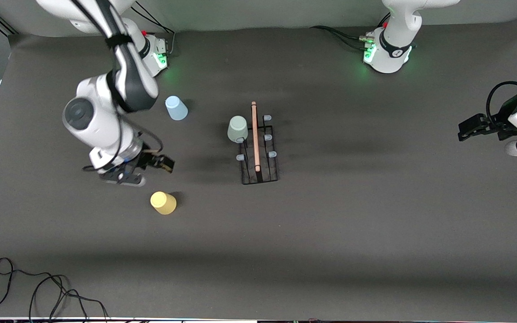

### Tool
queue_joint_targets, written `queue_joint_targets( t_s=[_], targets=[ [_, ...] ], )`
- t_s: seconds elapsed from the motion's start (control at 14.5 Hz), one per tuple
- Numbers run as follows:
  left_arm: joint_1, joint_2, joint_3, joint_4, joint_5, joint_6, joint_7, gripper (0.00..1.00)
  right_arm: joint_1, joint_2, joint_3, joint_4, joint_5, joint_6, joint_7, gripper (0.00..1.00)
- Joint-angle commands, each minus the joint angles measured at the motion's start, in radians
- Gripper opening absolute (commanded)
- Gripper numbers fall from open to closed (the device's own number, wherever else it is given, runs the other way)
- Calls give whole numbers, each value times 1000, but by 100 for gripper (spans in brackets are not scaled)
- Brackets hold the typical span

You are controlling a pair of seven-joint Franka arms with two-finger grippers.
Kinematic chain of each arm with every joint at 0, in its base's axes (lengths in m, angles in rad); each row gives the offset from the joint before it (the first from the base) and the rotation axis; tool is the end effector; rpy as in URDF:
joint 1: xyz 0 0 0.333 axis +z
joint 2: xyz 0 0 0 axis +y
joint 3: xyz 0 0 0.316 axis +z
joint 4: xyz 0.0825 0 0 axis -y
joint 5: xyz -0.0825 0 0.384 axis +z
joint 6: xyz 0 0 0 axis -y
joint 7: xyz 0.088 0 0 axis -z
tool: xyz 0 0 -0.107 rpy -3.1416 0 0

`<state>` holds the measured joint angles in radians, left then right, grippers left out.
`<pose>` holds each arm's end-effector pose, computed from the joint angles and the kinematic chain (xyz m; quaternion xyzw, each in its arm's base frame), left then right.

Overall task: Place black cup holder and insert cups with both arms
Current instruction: 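Grasp the yellow cup with the right gripper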

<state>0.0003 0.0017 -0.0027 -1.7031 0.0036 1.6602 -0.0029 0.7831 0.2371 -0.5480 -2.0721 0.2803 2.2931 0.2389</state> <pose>0.5578 -0.0010 0.5685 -0.9997 0.0000 0.0223 0.0018 0.5618 0.1486 0.3344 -0.9952 0.0864 -0.0031 0.0468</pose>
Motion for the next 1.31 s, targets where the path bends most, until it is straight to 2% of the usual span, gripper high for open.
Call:
queue_joint_targets(
  t_s=[0.0,0.28,0.48,0.76,1.11,1.17,1.24],
  targets=[
    [-14,-2,7,10,3,-20,1,100,-53,169,0,114,117,12,-145,100],
    [-14,0,7,8,3,-22,0,100,-62,326,2,237,177,22,-145,100],
    [-14,0,7,6,3,-20,1,100,-74,407,5,267,236,75,-188,100],
    [-13,0,7,-1,3,-20,1,100,-93,459,10,271,353,101,-260,100],
    [-13,1,7,-4,3,-14,1,100,-79,465,16,261,364,89,-254,100],
    [-13,1,7,-6,3,-14,1,100,-77,465,16,259,365,88,-254,99],
    [-13,1,7,-6,3,-11,1,100,-77,465,16,257,364,88,-260,85]
  ],
)
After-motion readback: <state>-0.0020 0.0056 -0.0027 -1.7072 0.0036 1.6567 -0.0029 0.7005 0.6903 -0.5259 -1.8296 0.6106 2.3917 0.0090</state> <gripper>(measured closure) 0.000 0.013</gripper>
